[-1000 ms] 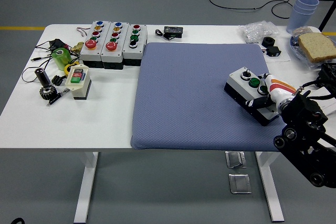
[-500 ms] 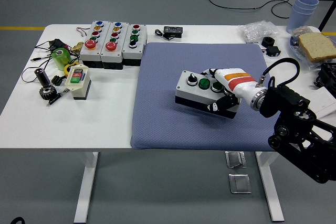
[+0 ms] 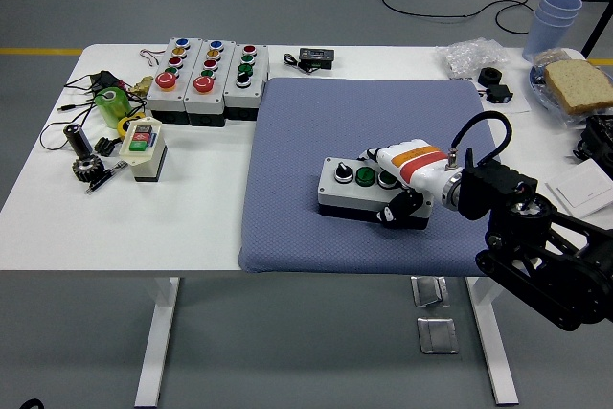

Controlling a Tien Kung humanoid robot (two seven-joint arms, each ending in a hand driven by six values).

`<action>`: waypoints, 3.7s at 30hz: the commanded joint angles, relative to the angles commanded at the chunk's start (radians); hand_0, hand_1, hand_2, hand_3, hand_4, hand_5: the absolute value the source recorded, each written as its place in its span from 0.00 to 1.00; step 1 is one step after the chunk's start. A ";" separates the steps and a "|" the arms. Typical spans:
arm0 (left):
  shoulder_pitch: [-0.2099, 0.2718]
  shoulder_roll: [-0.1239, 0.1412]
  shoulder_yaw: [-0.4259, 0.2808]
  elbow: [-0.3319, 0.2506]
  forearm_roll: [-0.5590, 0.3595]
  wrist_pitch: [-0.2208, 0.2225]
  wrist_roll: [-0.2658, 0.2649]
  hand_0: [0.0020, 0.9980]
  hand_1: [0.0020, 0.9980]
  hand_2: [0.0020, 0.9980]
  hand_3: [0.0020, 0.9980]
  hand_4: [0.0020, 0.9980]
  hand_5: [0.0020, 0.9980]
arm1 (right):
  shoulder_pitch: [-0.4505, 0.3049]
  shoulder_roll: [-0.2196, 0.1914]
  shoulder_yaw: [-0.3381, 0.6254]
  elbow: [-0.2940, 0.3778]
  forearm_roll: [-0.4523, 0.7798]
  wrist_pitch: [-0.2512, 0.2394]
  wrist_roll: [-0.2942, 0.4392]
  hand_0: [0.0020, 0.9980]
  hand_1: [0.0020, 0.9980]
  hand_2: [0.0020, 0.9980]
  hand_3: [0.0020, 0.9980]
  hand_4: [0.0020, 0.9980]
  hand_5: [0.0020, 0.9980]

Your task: Pick up the button,place it on the desk,press the button,press the button

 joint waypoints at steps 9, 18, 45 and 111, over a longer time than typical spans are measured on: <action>0.005 -0.001 0.006 0.000 0.001 -0.002 -0.002 0.65 0.64 0.63 0.55 0.30 0.85 | -0.023 -0.015 0.044 0.031 -0.019 -0.045 0.024 0.91 0.81 0.94 1.00 0.97 0.16; 0.011 -0.002 0.005 0.000 0.006 0.000 -0.002 0.65 0.64 0.64 0.55 0.30 0.85 | -0.067 -0.061 0.104 0.122 -0.009 -0.019 0.001 0.93 0.85 0.97 1.00 0.99 0.13; 0.004 -0.003 0.004 0.000 0.001 0.006 -0.004 0.65 0.64 0.64 0.55 0.30 0.85 | -0.155 -0.168 0.211 0.309 0.036 -0.095 -0.078 0.84 0.73 0.87 1.00 0.96 0.16; -0.016 0.003 -0.002 0.000 0.003 0.006 0.000 0.65 0.64 0.64 0.55 0.30 0.85 | -0.209 -0.178 0.227 0.338 0.114 -0.118 -0.144 0.15 0.00 0.20 0.67 0.85 0.45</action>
